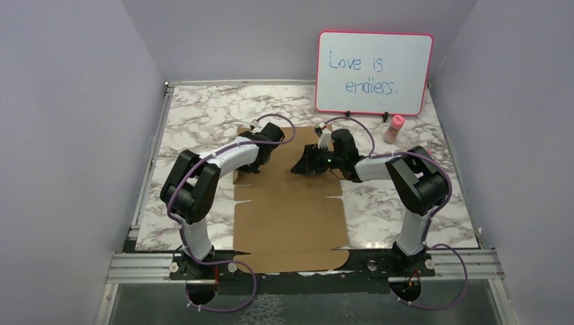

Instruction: Fold the paper box

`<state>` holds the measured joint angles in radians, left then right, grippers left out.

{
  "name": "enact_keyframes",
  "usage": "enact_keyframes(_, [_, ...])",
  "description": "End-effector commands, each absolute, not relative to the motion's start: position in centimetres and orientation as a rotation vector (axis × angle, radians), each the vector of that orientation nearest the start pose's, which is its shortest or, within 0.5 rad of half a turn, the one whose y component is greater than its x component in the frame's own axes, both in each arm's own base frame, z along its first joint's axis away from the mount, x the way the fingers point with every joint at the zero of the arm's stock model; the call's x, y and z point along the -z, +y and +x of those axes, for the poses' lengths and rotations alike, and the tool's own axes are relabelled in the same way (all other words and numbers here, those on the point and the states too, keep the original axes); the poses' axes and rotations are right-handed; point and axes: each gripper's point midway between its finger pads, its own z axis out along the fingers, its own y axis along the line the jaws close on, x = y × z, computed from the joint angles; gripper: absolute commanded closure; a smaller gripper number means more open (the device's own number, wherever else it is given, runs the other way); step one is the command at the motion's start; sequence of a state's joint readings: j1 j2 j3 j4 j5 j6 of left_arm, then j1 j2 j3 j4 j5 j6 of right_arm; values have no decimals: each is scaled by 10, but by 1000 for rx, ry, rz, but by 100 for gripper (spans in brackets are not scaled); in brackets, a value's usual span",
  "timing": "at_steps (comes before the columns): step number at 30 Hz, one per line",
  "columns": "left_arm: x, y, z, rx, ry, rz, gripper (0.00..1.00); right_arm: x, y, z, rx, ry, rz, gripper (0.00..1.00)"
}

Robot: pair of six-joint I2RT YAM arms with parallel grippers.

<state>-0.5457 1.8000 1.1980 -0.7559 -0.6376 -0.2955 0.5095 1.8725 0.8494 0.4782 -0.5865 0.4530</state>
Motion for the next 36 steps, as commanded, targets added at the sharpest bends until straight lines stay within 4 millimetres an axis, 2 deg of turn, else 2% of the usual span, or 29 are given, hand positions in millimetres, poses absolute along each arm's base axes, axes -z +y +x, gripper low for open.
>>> enact_keyframes(1, [-75, -89, 328, -796, 2539, 265, 90, -27, 307, 325, -1137, 2254, -413, 22])
enact_keyframes(12, [-100, -131, 325, -793, 2486, 362, 88, -30, 300, 329, -1082, 2244, -362, 21])
enact_keyframes(15, [-102, -142, 325, -800, 2469, 387, 84, -30, 298, 331, -1067, 2240, -348, 21])
enact_keyframes(20, [-95, -147, 324, -851, 2461, 419, 80, -31, 297, 331, -1059, 2237, -339, 21])
enact_keyframes(26, [-93, -167, 326, -842, 2439, 460, 77, -31, 297, 332, -1059, 2236, -334, 21])
enact_keyframes(31, [-87, -170, 326, -867, 2435, 478, 75, -31, 296, 332, -1056, 2235, -330, 21])
enact_keyframes(36, [-101, -172, 328, -864, 2402, 454, 66, -31, 296, 331, -1054, 2235, -328, 21])
